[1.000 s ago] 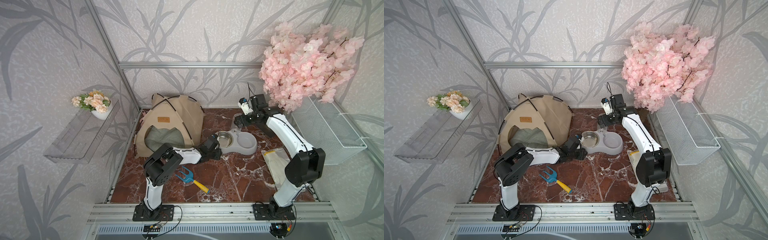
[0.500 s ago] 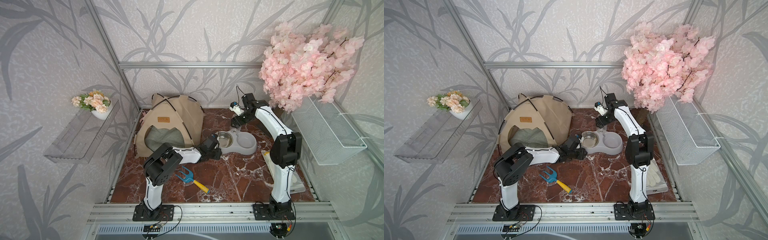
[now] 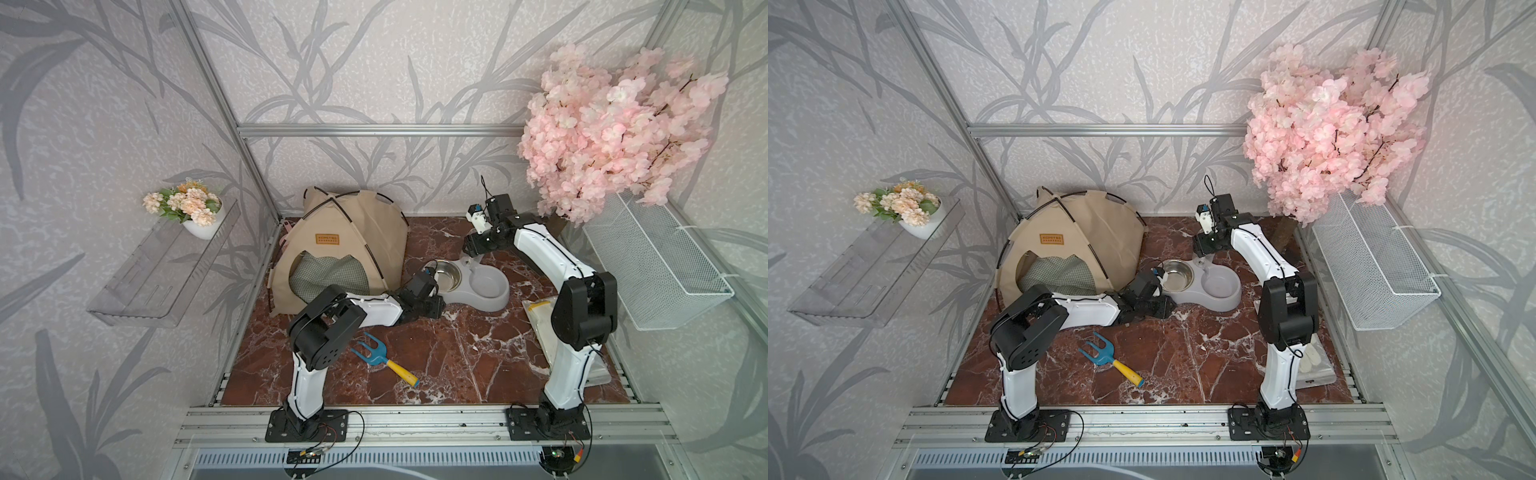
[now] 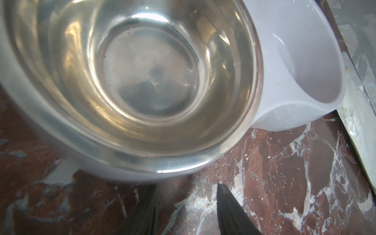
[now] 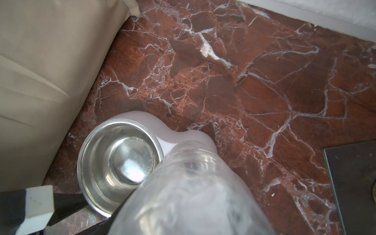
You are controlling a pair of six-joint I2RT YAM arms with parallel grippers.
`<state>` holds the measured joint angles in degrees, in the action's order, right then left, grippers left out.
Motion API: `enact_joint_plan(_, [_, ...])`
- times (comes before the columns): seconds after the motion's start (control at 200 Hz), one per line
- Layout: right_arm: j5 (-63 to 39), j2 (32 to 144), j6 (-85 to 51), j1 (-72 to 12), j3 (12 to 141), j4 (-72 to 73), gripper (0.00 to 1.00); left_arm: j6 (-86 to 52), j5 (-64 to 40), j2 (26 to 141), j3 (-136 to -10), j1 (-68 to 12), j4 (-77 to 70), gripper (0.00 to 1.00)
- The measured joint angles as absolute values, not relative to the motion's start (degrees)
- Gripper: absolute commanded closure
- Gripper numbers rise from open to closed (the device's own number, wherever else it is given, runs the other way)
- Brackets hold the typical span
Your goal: Adjust the bottle in the pet food container.
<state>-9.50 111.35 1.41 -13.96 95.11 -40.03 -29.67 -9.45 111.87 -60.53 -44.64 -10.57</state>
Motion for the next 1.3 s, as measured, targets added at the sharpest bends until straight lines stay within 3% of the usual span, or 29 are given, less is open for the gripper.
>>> enact_joint_plan(0.525, [-2.8, 108.0, -23.6, -16.3, 85.3, -23.4, 1.00, -31.6, -11.5, 113.6, -60.7, -44.5, -15.3, 0.51])
enact_joint_plan(0.625, [-1.4, 108.8, -23.8, -16.8, 87.3, -25.4, 0.84, -31.5, -11.6, 113.6, -60.9, -44.5, -14.8, 0.51])
enact_joint_plan(0.815, [1.1, 112.4, -21.9, -17.8, 94.6, -32.8, 0.41, -29.3, -11.6, 111.2, -62.0, -44.5, -8.0, 0.49])
enact_joint_plan(0.955, [2.1, 113.3, -18.8, -18.1, 97.9, -36.6, 0.23, -26.9, -11.4, 106.9, -64.1, -43.8, -3.0, 0.49])
enact_joint_plan(1.125, [1.2, 113.1, -13.0, -18.2, 100.3, -41.4, 0.08, -25.2, -11.2, 103.8, -67.2, -40.8, -2.0, 0.49])
enact_joint_plan(1.3, [1.0, 115.9, -7.6, -17.6, 108.0, -51.5, 0.03, -23.8, -10.8, 106.9, -69.6, -36.9, -1.9, 0.49])
